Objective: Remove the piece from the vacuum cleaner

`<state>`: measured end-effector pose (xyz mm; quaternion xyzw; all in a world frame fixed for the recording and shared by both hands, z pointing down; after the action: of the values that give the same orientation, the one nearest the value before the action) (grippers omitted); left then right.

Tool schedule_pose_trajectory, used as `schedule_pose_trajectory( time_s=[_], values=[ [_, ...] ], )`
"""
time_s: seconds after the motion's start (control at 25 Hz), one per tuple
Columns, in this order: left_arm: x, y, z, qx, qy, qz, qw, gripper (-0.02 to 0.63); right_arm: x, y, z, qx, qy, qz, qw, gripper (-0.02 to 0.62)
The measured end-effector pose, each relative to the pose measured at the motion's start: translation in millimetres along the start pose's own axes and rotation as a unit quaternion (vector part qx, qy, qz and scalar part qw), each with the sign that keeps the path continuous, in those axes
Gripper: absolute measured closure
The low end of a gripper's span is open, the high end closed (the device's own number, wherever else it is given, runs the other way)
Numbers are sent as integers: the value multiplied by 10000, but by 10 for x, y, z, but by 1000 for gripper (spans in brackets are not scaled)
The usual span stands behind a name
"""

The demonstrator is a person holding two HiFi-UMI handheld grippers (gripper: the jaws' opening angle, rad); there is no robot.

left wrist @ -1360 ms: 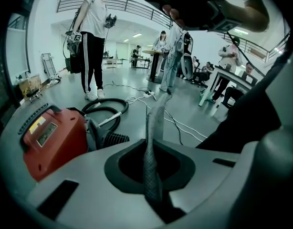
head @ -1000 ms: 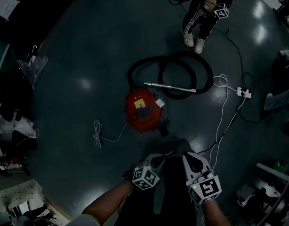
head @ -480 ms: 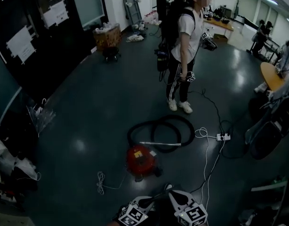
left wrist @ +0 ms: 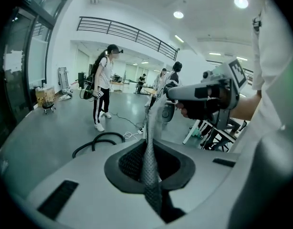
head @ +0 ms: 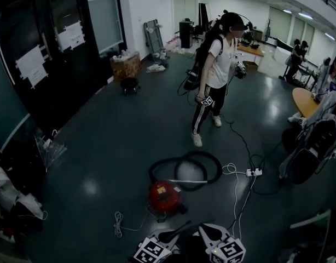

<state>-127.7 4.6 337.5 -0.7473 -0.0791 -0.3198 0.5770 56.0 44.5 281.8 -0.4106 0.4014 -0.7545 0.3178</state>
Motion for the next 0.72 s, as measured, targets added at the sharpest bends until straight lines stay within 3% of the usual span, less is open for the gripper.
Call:
schedule_pose_trajectory(
  time_s=[0.36, 0.72],
  values=[
    [57, 241, 141, 39, 88, 146, 9998, 580, -122, -28, 59, -290, -152, -126, 9994, 580],
    [20, 499, 49, 78, 228, 240, 9994, 580, -64, 218, 102, -550, -86, -174, 9983, 580]
  ],
)
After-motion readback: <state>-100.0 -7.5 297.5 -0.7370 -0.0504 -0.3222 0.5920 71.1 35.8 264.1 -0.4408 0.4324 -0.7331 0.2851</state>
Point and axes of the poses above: the fingertips, and each gripper's own axes: x forward along the fingers, z to its right, y out of its top, the point moved 9 cm from there along -x, backward along the fingers, and after that the axes turned 7 degrees about x, right-handed, at the moved point
